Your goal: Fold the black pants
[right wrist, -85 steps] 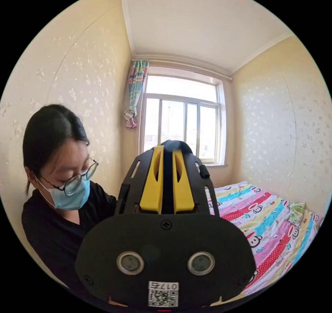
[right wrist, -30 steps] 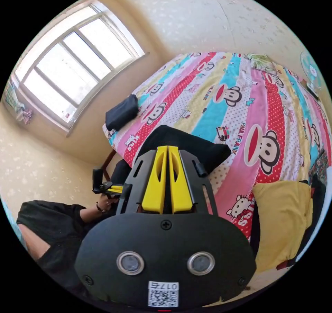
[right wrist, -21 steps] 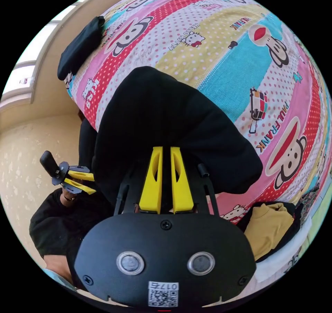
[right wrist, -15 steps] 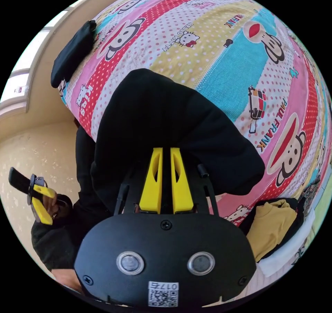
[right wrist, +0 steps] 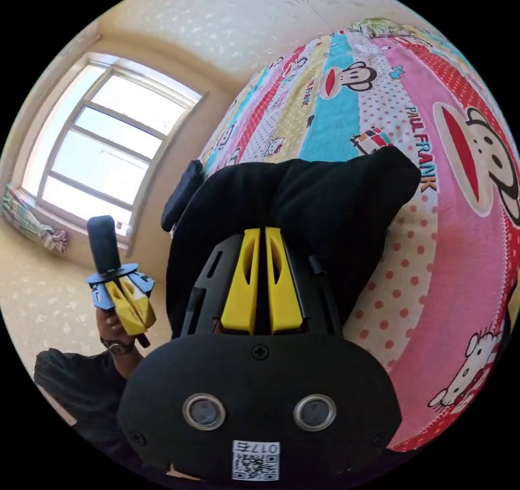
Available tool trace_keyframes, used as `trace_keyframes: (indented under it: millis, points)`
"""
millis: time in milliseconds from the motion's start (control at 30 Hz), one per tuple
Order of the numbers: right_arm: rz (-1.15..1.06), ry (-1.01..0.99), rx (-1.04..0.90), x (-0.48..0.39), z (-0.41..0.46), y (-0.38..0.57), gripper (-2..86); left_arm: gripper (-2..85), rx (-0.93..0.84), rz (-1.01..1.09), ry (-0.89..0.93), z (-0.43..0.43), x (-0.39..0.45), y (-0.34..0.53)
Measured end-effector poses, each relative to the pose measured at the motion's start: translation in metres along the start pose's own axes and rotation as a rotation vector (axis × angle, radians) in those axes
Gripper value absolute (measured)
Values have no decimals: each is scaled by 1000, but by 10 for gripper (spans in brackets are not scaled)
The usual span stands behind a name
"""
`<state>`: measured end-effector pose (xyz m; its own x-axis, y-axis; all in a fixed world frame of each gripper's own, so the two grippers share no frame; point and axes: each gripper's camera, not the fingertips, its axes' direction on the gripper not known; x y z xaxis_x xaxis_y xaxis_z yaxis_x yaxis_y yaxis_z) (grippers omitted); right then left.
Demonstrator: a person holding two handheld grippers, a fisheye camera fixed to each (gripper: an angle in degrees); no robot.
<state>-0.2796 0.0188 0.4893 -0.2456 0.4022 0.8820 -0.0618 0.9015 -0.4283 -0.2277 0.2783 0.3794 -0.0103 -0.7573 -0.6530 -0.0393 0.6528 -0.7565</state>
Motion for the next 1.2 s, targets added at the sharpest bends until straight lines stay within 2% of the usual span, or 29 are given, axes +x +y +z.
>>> trace_keyframes:
  millis: [67,133,167,200,300,333,400,467,500,600,700,867,900,933,1000,1067,1200]
  points:
    - [-2,-66,-36,5,-20,7,17,-10,91,-14,5,-21,0,11]
    - [-32,-81,-61,3,-50,14,14,-10,136,4,-143,-40,11,14]
    - [-35,-55,-53,0,-59,16,14,-10,136,15,-285,-48,22,10]
    - [-45,37,-28,-8,-77,19,14,-10,130,35,-410,-51,33,3]
    - [-28,325,-15,-30,-110,19,22,-10,67,87,-582,-39,46,-21]
    - [-26,372,-40,-34,-117,16,28,-10,41,85,-593,-33,42,-27]
    - [-10,382,-101,-25,-117,11,41,-9,-143,6,-617,2,-1,-44]
    - [42,368,-220,3,-104,8,56,-8,-187,-25,-573,14,-38,-42]
    - [73,318,-294,23,-95,8,68,-8,-104,-54,-474,0,-49,-34]
    - [27,129,-189,41,-128,24,87,-9,-27,-85,-334,-34,-40,-16]
    - [29,-81,-182,56,-162,35,146,-8,35,-61,-382,-64,-13,5]
    - [61,-29,-204,75,-178,50,205,6,291,-99,-540,-130,1,32]
    - [91,-13,-214,85,-176,54,211,52,320,-138,-602,-141,-4,36]
    - [114,-38,-218,97,-174,60,217,74,311,-164,-620,-144,-9,35]
    - [117,-138,-148,109,-181,70,224,167,168,-276,-573,-142,-40,31]
    - [114,-192,-97,116,-189,81,227,202,160,-247,-539,-140,-43,34]
    - [102,-242,-56,125,-205,91,237,205,171,-228,-492,-153,-24,41]
